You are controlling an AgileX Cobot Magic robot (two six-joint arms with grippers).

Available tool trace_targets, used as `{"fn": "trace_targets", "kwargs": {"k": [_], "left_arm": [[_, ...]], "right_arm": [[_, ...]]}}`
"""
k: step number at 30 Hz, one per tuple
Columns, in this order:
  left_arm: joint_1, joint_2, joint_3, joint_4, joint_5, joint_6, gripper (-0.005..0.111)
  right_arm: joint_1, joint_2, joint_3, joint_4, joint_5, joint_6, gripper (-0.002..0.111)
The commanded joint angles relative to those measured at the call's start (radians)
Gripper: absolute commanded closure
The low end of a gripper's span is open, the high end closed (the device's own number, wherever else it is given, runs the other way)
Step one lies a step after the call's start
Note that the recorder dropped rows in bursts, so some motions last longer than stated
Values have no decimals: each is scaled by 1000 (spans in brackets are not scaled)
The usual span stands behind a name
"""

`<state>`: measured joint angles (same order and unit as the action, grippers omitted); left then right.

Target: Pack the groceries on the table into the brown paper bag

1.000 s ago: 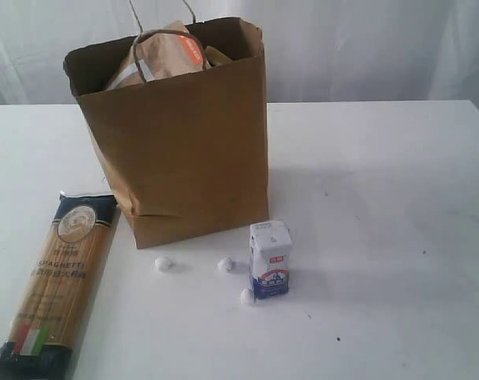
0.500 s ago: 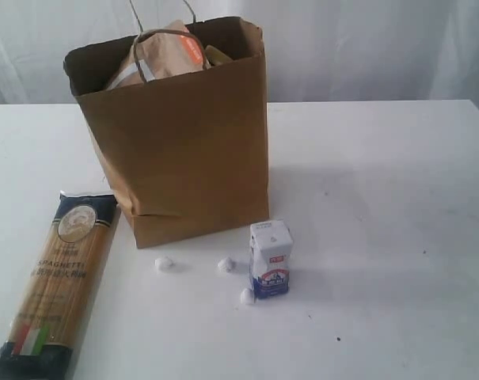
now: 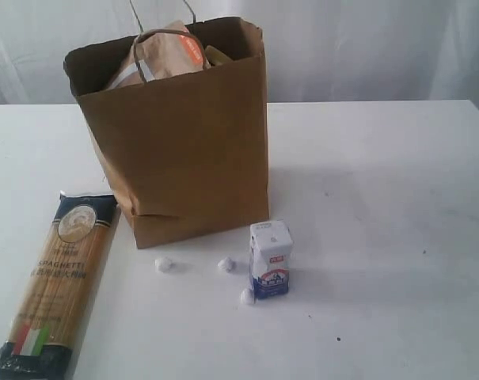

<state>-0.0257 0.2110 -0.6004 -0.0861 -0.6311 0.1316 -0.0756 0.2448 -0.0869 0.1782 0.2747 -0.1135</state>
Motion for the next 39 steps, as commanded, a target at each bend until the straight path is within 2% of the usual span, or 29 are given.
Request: {"fn": "trace_targets", "kwargs": {"k": [1,4,8,13,15,18,21,26,28,30,33,36,37,38,39], "left_arm": [[3,139,-197,-2,-23,2,107],[3,286,-306,-2,11,2,107],[3,501,-424,-2,185,2,107],[3,757,-460,-2,397,67,107],[3,847,-460,-14,576,96,107],[3,972,-460,-47,928,-34,107],[3,1080,-460,-47,1207,-52,107],[3,1159,-460,-44,1495,-43,107],[3,1175,-458,-44,1540,-12,107],[3,1197,-458,-44,1525,39,105],[3,1216,-458,-44,1504,56,92],[3,1234,-458,-44,1507,56,64],[3,1239,-458,-44,1520,48,46],[3,1242,-458,-40,1582,20,19],[3,1242,-458,-40,1619,23,1]], "right_arm": [[-4,4,3,13,-19,14,108],[-4,4,3,13,-19,14,108],[-4,4,3,13,-19,14,108],[-4,4,3,13,-19,14,108],[-4,4,3,13,-19,14,108],[-4,4,3,13,-19,14,108],[-4,4,3,13,-19,14,108],[-4,4,3,13,-19,14,108],[-4,4,3,6,-19,14,108],[-4,4,3,6,-19,14,108],[-4,4,3,6,-19,14,108],[-4,4,3,6,-19,14,108],[-4,4,3,6,-19,14,108],[-4,4,3,6,-19,14,108],[-4,4,3,6,-19,14,108]]}}
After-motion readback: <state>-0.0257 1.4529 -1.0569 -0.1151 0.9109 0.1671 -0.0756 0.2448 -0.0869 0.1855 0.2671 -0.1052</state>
